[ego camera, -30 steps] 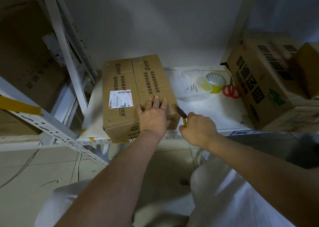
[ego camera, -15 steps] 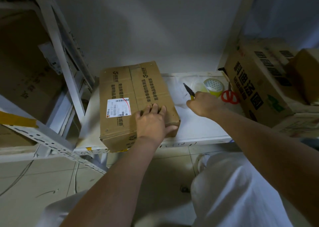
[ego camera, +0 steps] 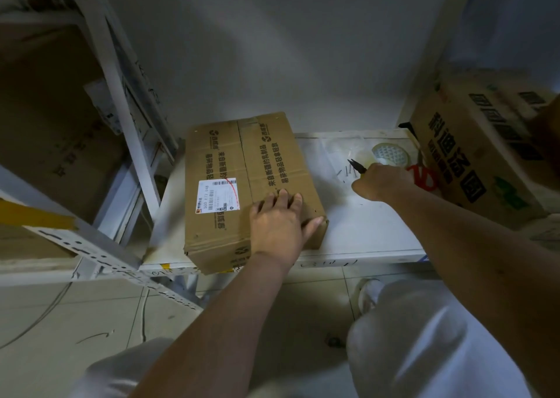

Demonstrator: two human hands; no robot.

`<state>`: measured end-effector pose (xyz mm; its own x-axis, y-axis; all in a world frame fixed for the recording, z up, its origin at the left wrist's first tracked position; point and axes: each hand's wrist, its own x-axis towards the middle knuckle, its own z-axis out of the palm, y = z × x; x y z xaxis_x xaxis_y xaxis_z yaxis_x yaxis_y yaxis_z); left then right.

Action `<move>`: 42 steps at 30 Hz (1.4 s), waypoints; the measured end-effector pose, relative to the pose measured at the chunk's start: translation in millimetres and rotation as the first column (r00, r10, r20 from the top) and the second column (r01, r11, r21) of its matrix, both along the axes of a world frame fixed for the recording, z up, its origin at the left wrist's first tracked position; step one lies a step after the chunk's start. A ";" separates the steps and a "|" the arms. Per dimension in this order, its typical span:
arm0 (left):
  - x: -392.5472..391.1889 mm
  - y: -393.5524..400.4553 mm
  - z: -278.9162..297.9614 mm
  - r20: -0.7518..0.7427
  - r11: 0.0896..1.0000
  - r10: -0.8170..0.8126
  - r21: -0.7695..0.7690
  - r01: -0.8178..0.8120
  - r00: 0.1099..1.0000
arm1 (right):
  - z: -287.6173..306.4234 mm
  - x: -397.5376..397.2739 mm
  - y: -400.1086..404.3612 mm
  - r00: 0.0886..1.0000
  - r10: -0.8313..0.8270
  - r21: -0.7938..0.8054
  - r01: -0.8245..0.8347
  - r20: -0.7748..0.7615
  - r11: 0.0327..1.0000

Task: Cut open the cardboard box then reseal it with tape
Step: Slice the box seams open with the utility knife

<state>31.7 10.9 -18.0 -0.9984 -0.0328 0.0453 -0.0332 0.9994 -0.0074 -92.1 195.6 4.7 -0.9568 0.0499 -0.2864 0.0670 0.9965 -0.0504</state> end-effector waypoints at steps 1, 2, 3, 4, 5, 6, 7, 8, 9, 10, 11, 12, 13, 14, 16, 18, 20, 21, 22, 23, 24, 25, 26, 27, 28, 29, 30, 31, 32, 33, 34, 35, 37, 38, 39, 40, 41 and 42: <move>-0.6 -0.2 -0.1 0.003 1.000 0.001 0.001 -0.001 1.000 | 0.7 1.0 1.6 1.000 -0.007 -0.004 0.007 0.003 1.000; -0.1 0.1 0.2 0.008 1.000 0.002 0.000 -0.002 1.000 | 1.6 2.4 2.9 1.000 -0.019 -0.014 0.019 0.003 1.000; 0.3 0.5 0.1 0.013 1.000 0.003 -0.001 -0.003 1.000 | 2.7 3.7 3.6 0.999 -0.034 -0.034 0.034 -0.005 0.999; 0.9 0.5 -0.1 0.023 1.000 0.004 0.001 -0.004 1.000 | 5.0 6.3 3.0 0.999 -0.049 -0.066 0.048 -0.016 0.997; 1.4 -0.1 0.6 0.033 1.000 0.004 0.000 -0.004 0.999 | 8.1 9.5 1.2 0.998 -0.059 -0.116 0.055 -0.028 0.992; 0.8 -0.6 1.8 0.041 1.000 0.001 -0.006 0.000 0.999 | 10.8 12.4 -1.6 0.998 -0.064 -0.188 0.058 -0.025 0.981; 1.6 -1.5 4.2 0.041 1.000 -0.006 -0.008 0.006 0.999 | 13.8 16.3 -5.6 0.998 -0.056 -0.276 0.054 0.000 0.960; 2.9 -3.1 7.8 0.045 1.000 -0.021 -0.003 0.021 0.999 | 17.1 22.0 -10.3 0.999 -0.029 -0.369 0.041 0.040 0.929; 4.5 -5.5 11.7 0.061 0.999 -0.045 0.017 0.044 0.997 | 21.2 29.9 -15.3 0.997 0.008 -0.453 0.029 0.079 0.891; 5.9 -9.8 16.4 0.080 0.996 -0.072 0.059 0.068 0.994 | 24.8 37.4 -19.6 0.993 0.043 -0.519 0.021 0.111 0.854; 6.8 -17.2 20.0 0.089 0.988 -0.081 0.137 0.069 0.993 | 27.0 43.9 -23.2 0.988 0.074 -0.568 0.014 0.133 0.823; 10.9 -26.6 24.6 0.082 0.975 -0.050 0.221 0.030 0.995 | 28.2 50.5 -26.5 0.984 0.102 -0.600 0.006 0.146 0.800; 14.8 -40.3 26.5 0.042 0.957 0.031 0.288 -0.042 0.999 | 28.3 56.4 -29.3 0.980 0.123 -0.618 0.001 0.157 0.786; 19.9 -57.0 27.1 -0.035 0.937 0.155 0.323 -0.136 0.987 | 28.2 61.8 -32.7 0.976 0.137 -0.624 -0.003 0.167 0.781; 32.2 -89.7 27.3 -0.151 0.849 0.441 0.388 -0.358 0.885 | 25.1 68.9 -37.4 0.972 0.145 -0.615 -0.002 0.182 0.788; 46.4 -112.4 28.2 -0.027 0.673 0.631 0.517 -0.529 0.775 | 21.7 74.6 -43.1 0.972 0.153 -0.598 -0.015 0.180 0.801; 58.1 -121.1 30.2 0.163 0.521 0.664 0.599 -0.608 0.730 | 20.0 77.9 -50.5 0.975 0.150 -0.595 -0.022 0.166 0.803; 62.8 -120.9 31.4 0.215 0.475 0.657 0.626 -0.619 0.722 | 20.3 78.7 -54.1 0.978 0.141 -0.596 -0.021 0.156 0.803; 66.8 -119.2 32.1 0.246 0.440 0.653 0.646 -0.623 0.716 | 21.1 78.8 -57.1 0.980 0.134 -0.597 -0.020 0.146 0.802; 69.1 -117.7 31.8 0.261 0.410 0.652 0.669 -0.620 0.712 | 22.5 78.9 -59.5 0.982 0.130 -0.593 -0.023 0.138 0.805; 70.5 -117.3 30.6 0.269 0.381 0.653 0.691 -0.614 0.708 | 24.1 79.3 -61.5 0.983 0.127 -0.585 -0.027 0.131 0.811; 71.4 -116.2 30.0 0.273 0.346 0.654 0.721 -0.600 0.706 | 26.0 79.3 -62.0 0.984 0.125 -0.575 -0.030 0.126 0.818; 71.4 -114.9 28.8 0.281 0.301 0.646 0.761 -0.575 0.710 | 28.4 79.0 -61.0 0.985 0.117 -0.567 -0.026 0.125 0.823; 72.1 -113.5 27.1 0.288 0.242 0.629 0.810 -0.535 0.722 | 30.1 78.1 -59.9 0.987 0.107 -0.565 -0.018 0.124 0.825; 72.6 -110.8 25.0 0.297 0.186 0.609 0.848 -0.496 0.736 | 31.4 77.3 -57.8 0.988 0.094 -0.567 -0.009 0.121 0.824; 73.0 -108.8 21.1 0.308 0.146 0.584 0.870 -0.471 0.751 | 32.2 76.6 -55.3 0.990 0.083 -0.563 -0.005 0.113 0.826; 74.4 -106.9 18.1 0.318 0.131 0.556 0.878 -0.460 0.768 | 32.2 76.9 -53.4 0.991 0.079 -0.548 -0.009 0.104 0.836; 75.7 -104.2 17.5 0.327 0.128 0.531 0.881 -0.455 0.782 | 31.3 77.6 -52.0 0.992 0.083 -0.525 -0.023 0.090 0.851; 76.9 -100.8 19.2 0.333 0.126 0.512 0.883 -0.453 0.792 | 30.7 79.8 -51.4 0.994 0.087 -0.495 -0.040 0.072 0.868; 78.4 -96.7 22.0 0.332 0.128 0.499 0.885 -0.447 0.800 | 29.3 82.9 -51.6 0.994 0.094 -0.459 -0.061 0.048 0.886; 79.3 -93.9 24.4 0.329 0.140 0.495 0.883 -0.448 0.804 | 27.5 86.5 -52.7 0.994 0.107 -0.416 -0.088 0.021 0.905; 79.8 -91.3 27.0 0.323 0.159 0.496 0.879 -0.450 0.806 | 25.0 90.0 -54.6 0.992 0.125 -0.375 -0.117 -0.003 0.919; 80.6 -89.5 30.2 0.321 0.183 0.497 0.869 -0.459 0.806 | 19.7 97.1 -59.1 0.989 0.146 -0.347 -0.147 -0.030 0.926; 81.7 -88.5 32.1 0.321 0.185 0.492 0.869 -0.458 0.809 | 17.4 100.0 -61.1 0.989 0.144 -0.354 -0.146 -0.030 0.924; 82.7 -88.1 33.5 0.322 0.188 0.487 0.869 -0.457 0.812 | 15.8 101.8 -63.0 0.991 0.133 -0.370 -0.133 -0.026 0.919; 83.9 -87.7 35.6 0.325 0.193 0.481 0.867 -0.460 0.814 | 15.4 102.9 -65.1 0.993 0.118 -0.386 -0.118 -0.023 0.915; 84.4 -87.6 36.1 0.327 0.194 0.474 0.867 -0.460 0.817 | 15.7 103.1 -66.7 0.994 0.104 -0.401 -0.104 -0.020 0.910; 84.9 -87.9 35.7 0.334 0.193 0.465 0.866 -0.462 0.820 | 17.2 103.4 -68.3 0.995 0.099 -0.416 -0.098 -0.018 0.904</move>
<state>116.6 -77.0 17.8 -0.7883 -0.5097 -0.3447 -0.4912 0.1839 0.8514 11.4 127.3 21.8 -0.9498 -0.1686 -0.2634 -0.0293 0.8865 -0.4618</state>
